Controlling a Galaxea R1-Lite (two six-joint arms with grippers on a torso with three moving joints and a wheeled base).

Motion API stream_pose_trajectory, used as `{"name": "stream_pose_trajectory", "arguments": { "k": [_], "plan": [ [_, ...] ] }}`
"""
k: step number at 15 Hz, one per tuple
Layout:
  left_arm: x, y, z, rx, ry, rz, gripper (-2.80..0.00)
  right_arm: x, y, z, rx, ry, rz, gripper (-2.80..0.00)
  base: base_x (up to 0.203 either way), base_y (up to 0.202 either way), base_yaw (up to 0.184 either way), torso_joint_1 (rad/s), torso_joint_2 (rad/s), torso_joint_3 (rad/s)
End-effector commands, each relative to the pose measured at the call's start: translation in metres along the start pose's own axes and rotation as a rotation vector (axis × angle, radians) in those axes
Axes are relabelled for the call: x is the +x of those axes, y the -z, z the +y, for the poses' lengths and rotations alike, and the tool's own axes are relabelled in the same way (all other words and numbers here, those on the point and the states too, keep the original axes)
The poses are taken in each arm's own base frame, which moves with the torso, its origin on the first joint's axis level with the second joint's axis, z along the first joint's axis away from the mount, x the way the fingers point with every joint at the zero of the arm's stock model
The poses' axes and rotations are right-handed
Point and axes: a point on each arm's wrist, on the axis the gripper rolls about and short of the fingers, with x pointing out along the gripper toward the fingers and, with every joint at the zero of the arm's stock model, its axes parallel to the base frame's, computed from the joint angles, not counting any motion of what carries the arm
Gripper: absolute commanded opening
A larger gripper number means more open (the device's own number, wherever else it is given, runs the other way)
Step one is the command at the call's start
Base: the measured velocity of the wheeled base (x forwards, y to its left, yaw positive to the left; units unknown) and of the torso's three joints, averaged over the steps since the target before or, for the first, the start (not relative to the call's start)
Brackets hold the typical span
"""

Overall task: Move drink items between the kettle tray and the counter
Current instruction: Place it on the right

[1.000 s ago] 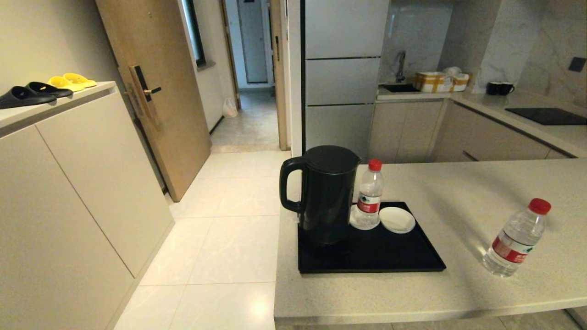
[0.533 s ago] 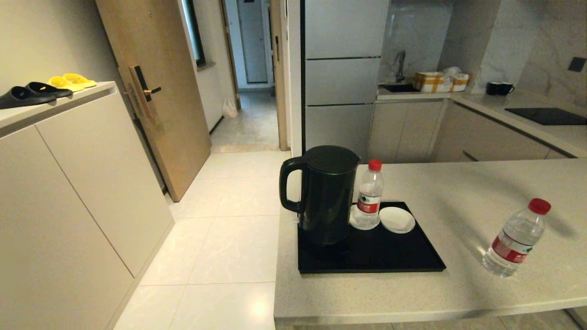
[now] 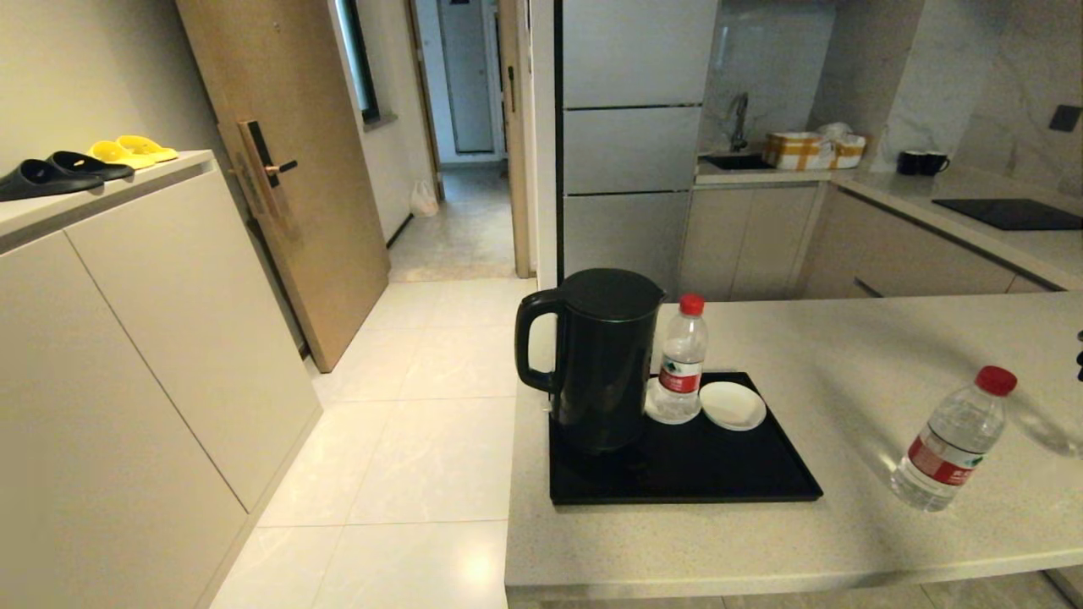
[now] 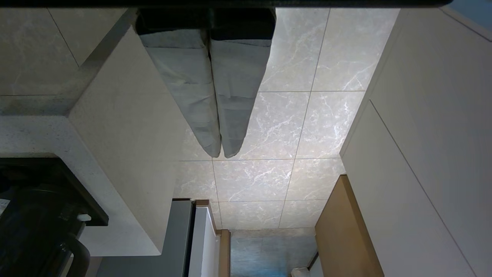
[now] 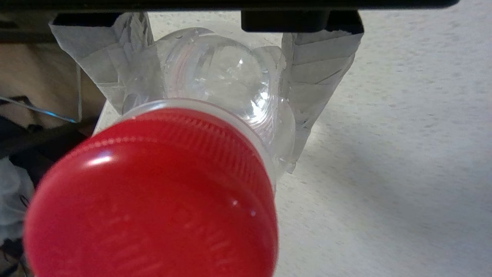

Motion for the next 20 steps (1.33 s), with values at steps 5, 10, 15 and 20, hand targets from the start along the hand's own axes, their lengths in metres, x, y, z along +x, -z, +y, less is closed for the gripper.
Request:
{"name": "stream_pose_trajectory", "arguments": {
  "k": [5,10,15,20],
  "plan": [
    [0.0,0.0,0.0,0.0,-0.001,0.002,-2.8,-0.001,0.001,0.0,0.001,0.001,0.004,0.0,0.0,0.0,0.0,0.0,0.0,0.0],
    [0.0,0.0,0.0,0.0,-0.001,0.002,-2.8,-0.005,0.003,-0.002,-0.001,0.002,0.012,0.0,0.0,0.0,0.0,0.0,0.0,0.0],
    [0.0,0.0,0.0,0.0,-0.001,0.002,-2.8,-0.048,-0.016,-0.014,0.003,-0.048,-0.009,0.0,0.0,0.0,0.0,0.0,0.0,0.0],
    [0.0,0.0,0.0,0.0,0.001,0.002,-2.8,-0.163,-0.052,-0.035,0.009,-0.203,-0.081,0.0,0.0,0.0,0.0,0.0,0.0,0.0]
  ]
}}
